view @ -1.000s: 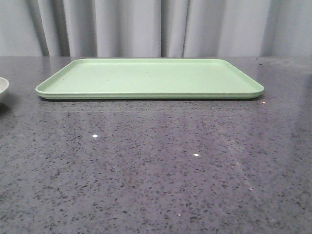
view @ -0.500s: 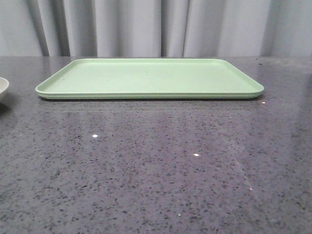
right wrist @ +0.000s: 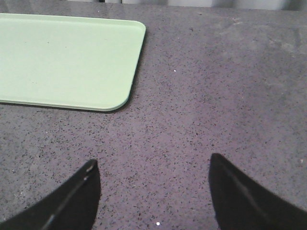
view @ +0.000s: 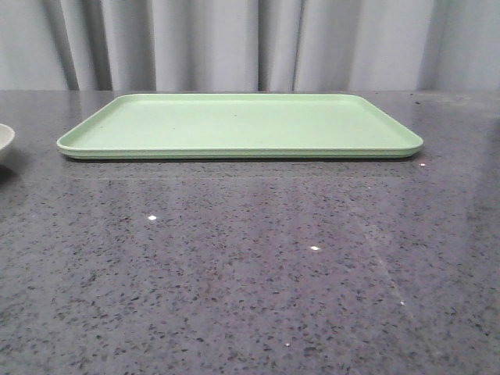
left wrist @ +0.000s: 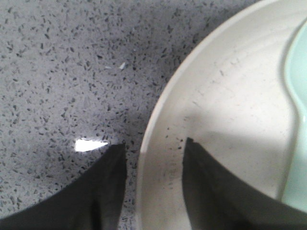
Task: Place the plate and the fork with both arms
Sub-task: 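Close the left gripper on the plate rim and lift the plate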
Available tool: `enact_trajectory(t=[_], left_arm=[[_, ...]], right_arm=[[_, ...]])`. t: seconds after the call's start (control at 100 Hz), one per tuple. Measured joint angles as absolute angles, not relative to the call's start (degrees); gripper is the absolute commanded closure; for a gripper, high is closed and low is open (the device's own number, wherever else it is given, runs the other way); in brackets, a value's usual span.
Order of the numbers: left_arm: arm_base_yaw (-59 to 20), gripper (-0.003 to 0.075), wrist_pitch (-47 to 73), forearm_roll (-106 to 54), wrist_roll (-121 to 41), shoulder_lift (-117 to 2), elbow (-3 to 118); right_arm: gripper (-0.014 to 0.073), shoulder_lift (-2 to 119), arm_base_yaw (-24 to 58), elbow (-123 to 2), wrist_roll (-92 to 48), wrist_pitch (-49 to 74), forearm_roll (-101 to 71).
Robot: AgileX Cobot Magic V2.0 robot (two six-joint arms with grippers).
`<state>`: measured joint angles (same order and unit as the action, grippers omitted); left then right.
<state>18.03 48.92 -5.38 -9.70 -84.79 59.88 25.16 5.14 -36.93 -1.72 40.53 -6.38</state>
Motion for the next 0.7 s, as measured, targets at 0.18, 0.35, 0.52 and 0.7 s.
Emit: enact_trajectory(t=[0.18, 0.35, 0.52, 0.7], left_arm=[[18.0, 0.0669, 49.0, -5.4, -9.7, -84.8, 59.9], [18.0, 0.0740, 49.0, -5.9, -9.7, -84.8, 60.2], [19.1, 0.0739, 49.5, -7.2, -9.8, -84.8, 60.3], [22.1, 0.0739, 51.0, -13.8, -15.3, -84.2, 60.3]], right_arm=[[0.0104, 25.2, 5.1, -36.9, -1.7, 40.5, -6.4], [0.0104, 25.2, 5.1, -36.9, -1.7, 40.5, -6.4], [0.0104, 25.2, 5.1, -36.9, -1.7, 40.5, -6.4], [0.0104, 25.2, 5.1, -36.9, -1.7, 40.5, -6.4]])
